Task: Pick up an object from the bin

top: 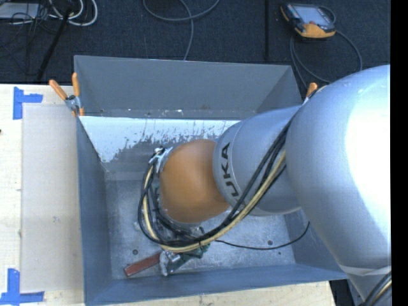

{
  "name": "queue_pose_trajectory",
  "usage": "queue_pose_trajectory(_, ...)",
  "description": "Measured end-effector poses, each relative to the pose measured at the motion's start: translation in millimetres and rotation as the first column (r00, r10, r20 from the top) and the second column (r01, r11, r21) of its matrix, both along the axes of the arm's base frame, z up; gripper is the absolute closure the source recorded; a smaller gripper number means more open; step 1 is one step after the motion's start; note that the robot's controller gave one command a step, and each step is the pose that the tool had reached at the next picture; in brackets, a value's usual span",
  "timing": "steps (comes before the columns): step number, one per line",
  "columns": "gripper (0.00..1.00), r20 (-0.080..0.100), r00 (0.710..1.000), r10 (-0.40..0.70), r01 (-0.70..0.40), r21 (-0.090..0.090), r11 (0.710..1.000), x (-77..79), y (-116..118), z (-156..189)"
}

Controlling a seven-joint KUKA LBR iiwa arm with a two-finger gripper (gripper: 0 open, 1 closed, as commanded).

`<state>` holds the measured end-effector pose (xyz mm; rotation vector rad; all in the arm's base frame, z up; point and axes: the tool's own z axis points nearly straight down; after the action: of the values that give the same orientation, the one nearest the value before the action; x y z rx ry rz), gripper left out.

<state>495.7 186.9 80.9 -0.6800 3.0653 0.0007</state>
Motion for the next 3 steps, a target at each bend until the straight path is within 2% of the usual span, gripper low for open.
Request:
queue_pose_trajectory(1, 1.0, 0.021, 0.997, 0.071, -0.071, 0.01, 0.997, 3.2, -0.9, -8.1)
queue_pose_trajectory(3, 1.0, 0.008, 0.997, 0.077, -0.077, 0.004, 0.997, 0.7, -3.9, -7.0)
